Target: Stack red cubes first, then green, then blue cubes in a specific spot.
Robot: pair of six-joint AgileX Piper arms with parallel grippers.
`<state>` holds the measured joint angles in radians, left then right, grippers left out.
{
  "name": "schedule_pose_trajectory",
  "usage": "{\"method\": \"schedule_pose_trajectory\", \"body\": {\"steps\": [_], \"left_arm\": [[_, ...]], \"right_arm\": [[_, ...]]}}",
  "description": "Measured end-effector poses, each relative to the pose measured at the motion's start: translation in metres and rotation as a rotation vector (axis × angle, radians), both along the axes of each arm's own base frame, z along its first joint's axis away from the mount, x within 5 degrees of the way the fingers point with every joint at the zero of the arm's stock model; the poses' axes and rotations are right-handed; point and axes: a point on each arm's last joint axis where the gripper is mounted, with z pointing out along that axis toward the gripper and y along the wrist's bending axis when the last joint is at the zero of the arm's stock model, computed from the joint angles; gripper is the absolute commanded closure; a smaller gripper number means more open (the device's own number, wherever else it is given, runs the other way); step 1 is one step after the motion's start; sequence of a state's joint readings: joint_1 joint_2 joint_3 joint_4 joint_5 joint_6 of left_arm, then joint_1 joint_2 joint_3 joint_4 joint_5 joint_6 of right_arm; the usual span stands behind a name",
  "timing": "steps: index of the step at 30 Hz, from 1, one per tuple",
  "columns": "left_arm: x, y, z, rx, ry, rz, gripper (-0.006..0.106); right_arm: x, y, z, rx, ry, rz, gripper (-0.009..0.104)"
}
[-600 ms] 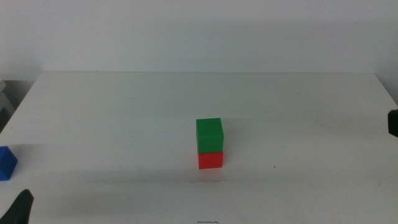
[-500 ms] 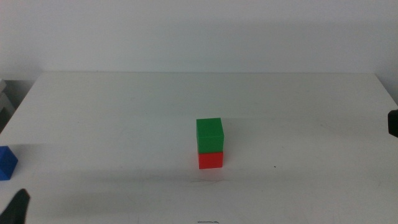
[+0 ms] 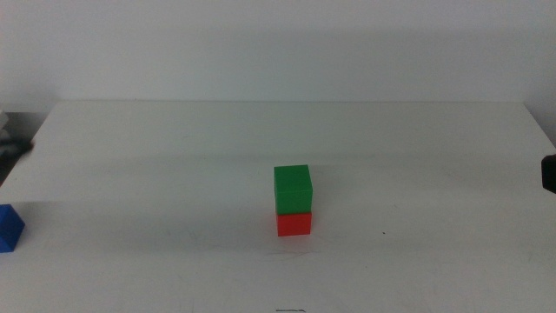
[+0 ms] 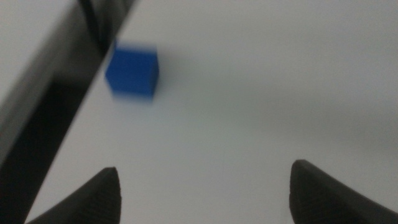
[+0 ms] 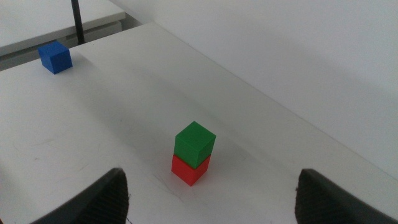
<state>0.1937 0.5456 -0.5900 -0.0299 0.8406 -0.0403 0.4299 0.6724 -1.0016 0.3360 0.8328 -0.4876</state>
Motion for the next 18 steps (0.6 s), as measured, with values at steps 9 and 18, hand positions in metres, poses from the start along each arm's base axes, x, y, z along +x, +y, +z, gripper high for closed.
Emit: {"method": "schedule_pose_trajectory", "body": {"steps": [9,18], "left_arm": [[0.058,0.011,0.033,0.035,0.42,-0.155,0.01],[0.128,0.036,0.029,0.08,0.593,-0.211,0.01]], "right_arm": [[0.0,0.0,0.0,0.0,0.0,0.0,0.001],[0.0,0.0,0.0,0.0,0.0,0.0,0.001]]}}
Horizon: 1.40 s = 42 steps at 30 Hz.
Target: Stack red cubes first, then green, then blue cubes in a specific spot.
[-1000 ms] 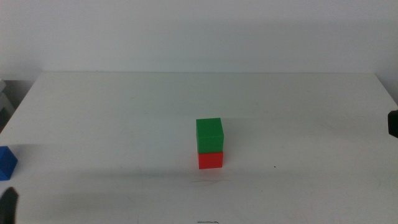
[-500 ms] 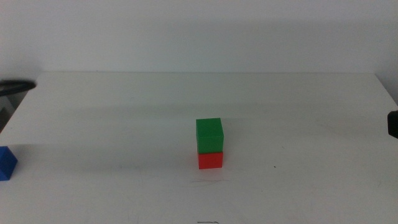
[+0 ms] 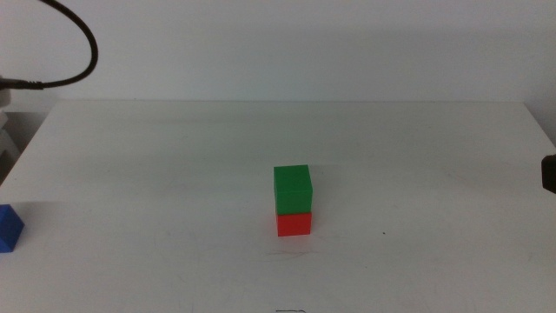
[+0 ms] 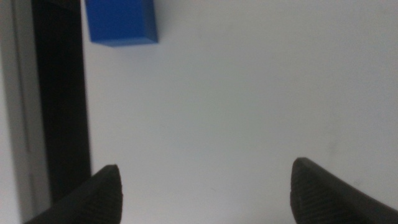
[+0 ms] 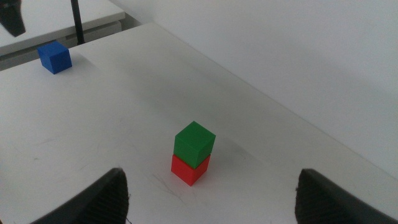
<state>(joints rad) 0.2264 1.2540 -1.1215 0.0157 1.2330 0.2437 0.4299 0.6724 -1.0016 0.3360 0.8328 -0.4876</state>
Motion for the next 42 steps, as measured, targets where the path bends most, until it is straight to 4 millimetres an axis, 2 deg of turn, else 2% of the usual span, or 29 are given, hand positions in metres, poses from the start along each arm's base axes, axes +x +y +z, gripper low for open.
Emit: {"method": "schedule_pose_trajectory", "body": {"steps": [7,13,22,42], "left_arm": [[0.036,0.04,-0.012,0.006,0.068,0.013,0.01],[0.064,0.063,-0.033,-0.008,0.13,0.011,0.01],[0.09,0.073,-0.076,-0.047,0.219,0.007,0.01],[0.115,0.088,-0.131,-0.054,0.245,-0.011,0.01]], "right_arm": [[0.0,0.0,0.0,0.0,0.0,0.0,0.001],[0.0,0.0,0.0,0.0,0.0,0.0,0.001],[0.0,0.0,0.0,0.0,0.0,0.0,0.001],[0.0,0.0,0.0,0.0,0.0,0.0,0.001]]}}
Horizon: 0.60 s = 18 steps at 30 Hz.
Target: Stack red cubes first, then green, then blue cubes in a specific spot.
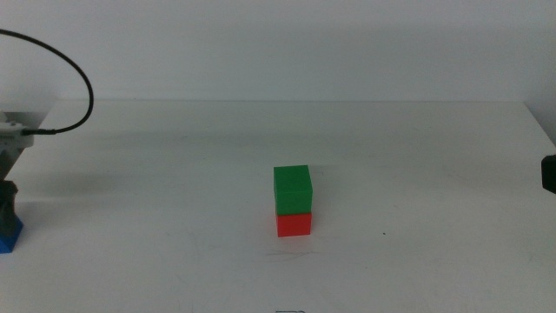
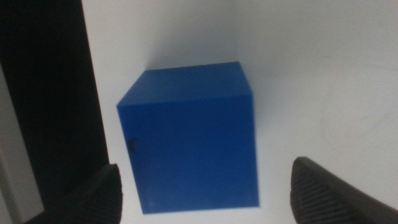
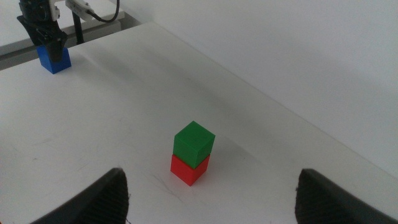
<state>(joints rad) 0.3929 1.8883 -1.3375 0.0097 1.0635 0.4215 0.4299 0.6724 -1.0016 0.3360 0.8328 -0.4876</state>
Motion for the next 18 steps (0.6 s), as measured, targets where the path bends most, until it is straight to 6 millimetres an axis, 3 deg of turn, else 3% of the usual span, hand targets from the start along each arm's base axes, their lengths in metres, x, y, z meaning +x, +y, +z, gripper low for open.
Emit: {"method": "schedule_pose_trajectory", "body": {"steps": [8,12,18], "left_arm": [[0.001,0.009,-0.013,-0.025,0.015,0.02,0.015],[0.003,0.009,-0.017,-0.047,0.007,0.023,0.026],[0.005,0.007,-0.019,-0.071,-0.012,0.033,0.051]], "right_arm": [[0.0,0.0,0.0,0.0,0.0,0.0,0.001],[0.0,0.0,0.0,0.0,0.0,0.0,0.001],[0.0,0.0,0.0,0.0,0.0,0.0,0.001]]}}
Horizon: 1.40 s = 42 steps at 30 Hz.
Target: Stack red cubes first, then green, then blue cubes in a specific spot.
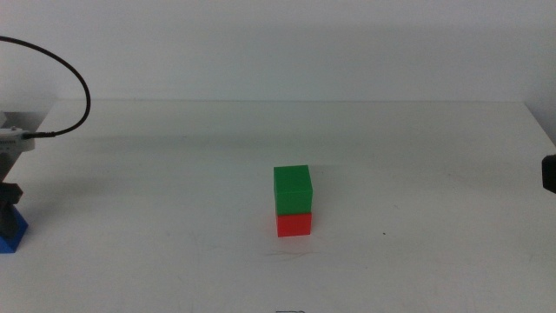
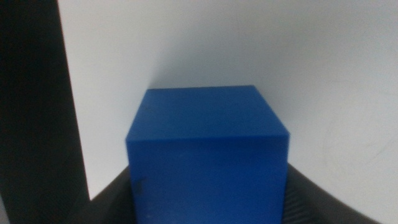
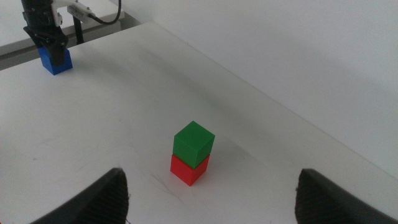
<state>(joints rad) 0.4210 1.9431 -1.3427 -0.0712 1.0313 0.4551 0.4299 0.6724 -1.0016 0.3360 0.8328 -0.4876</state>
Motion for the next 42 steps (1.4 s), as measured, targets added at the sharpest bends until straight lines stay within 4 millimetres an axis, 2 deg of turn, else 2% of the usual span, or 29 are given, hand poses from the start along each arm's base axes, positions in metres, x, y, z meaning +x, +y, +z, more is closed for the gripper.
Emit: {"method": "schedule_pose_trajectory", "body": {"steps": [5,9,11,15,18,23,28,32,37,42], "left_arm": [[0.001,-0.001,0.006,-0.021,0.022,0.028,0.068],[0.001,-0.008,0.025,-0.035,0.054,0.097,0.07],[0.003,-0.021,0.04,-0.026,0.03,0.135,0.07],[0.005,-0.07,0.075,-0.028,-0.038,0.21,0.07],[0.003,-0.115,0.097,-0.046,-0.084,0.272,0.07],[-0.001,-0.2,0.127,-0.053,-0.161,0.205,0.07],[-0.001,-0.276,0.148,-0.104,-0.229,0.098,0.07],[-0.007,-0.332,0.156,-0.153,-0.252,0.056,0.07],[-0.016,-0.377,0.155,-0.175,-0.255,0.01,0.07],[-0.017,-0.394,0.156,-0.192,-0.264,-0.012,0.07]], "right_arm": [[0.0,0.0,0.0,0.0,0.0,0.0,0.001],[0.0,0.0,0.0,0.0,0.0,0.0,0.001],[0.0,0.0,0.0,0.0,0.0,0.0,0.001],[0.0,0.0,0.0,0.0,0.0,0.0,0.001],[0.0,0.0,0.0,0.0,0.0,0.0,0.001],[0.0,0.0,0.0,0.0,0.0,0.0,0.001],[0.0,0.0,0.0,0.0,0.0,0.0,0.001],[0.0,0.0,0.0,0.0,0.0,0.0,0.001],[0.0,0.0,0.0,0.0,0.0,0.0,0.001],[0.0,0.0,0.0,0.0,0.0,0.0,0.001]]}}
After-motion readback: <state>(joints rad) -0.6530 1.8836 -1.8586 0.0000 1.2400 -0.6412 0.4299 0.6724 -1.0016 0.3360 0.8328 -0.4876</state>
